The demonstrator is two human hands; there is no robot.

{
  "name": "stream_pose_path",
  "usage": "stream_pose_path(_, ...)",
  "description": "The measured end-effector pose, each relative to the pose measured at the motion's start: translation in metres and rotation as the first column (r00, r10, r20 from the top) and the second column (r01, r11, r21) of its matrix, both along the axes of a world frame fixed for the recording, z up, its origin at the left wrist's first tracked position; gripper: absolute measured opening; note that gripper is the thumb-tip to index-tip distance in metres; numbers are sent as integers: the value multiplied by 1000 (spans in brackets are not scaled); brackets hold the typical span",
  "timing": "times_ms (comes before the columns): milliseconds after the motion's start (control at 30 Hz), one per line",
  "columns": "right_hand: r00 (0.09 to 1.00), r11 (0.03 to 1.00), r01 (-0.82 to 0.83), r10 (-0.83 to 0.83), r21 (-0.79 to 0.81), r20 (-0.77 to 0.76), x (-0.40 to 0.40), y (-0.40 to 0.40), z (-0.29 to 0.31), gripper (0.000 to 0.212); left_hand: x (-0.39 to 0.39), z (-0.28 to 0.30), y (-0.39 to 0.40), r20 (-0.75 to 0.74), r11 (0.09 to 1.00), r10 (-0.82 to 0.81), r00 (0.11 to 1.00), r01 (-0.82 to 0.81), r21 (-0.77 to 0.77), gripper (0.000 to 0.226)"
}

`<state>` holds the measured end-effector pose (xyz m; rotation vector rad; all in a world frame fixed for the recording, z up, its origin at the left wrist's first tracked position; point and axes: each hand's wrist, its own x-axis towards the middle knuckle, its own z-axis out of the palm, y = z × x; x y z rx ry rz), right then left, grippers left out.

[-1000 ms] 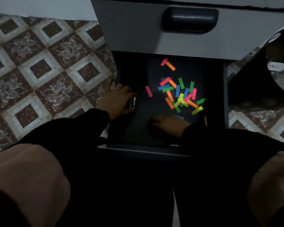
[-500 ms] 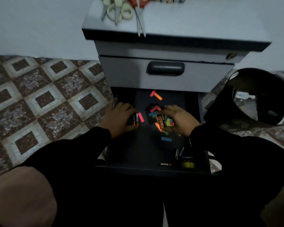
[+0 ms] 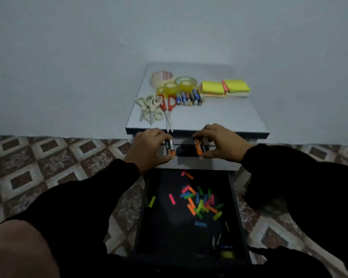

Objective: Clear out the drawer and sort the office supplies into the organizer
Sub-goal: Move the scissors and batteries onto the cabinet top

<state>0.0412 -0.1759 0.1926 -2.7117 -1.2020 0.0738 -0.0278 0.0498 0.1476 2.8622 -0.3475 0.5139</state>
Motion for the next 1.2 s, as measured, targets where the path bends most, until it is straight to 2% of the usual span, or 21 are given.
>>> stream_pose_path(100, 1000, 999, 19, -19, 43, -6, 17, 6, 21, 61, 15, 24, 4, 38, 997, 23, 999, -20, -71, 57)
stream_pose_path(300, 999, 997, 51, -51, 49, -1, 59, 29, 44, 60, 42, 55, 11, 53, 997, 41, 998, -38, -63, 72)
stream_pose_path(533, 997, 997, 72, -71, -16, 41, 110, 80, 53, 61, 58, 46, 28, 129, 999, 12, 992, -6, -49, 52)
stream_pose_path(667, 995, 995, 103, -103, -17, 19, 128, 91, 54, 56, 60, 40, 36, 115, 998, -54, 992, 58, -32, 51)
stream_pose_path(900, 996, 995, 65, -69, -75, -55, 117, 89, 30, 60, 69, 34, 37, 110, 997, -60, 992, 63, -32, 51)
stream_pose_path(1067, 990, 993, 118, -118, 7, -82, 118, 88, 23, 58, 73, 32, 34, 144, 999, -22, 989, 29, -42, 51)
stream_pose_path(1200, 981, 976, 173, -159, 133, -114, 117, 87, 16, 66, 76, 33, 31, 170, 999, -12, 985, 18, -34, 51)
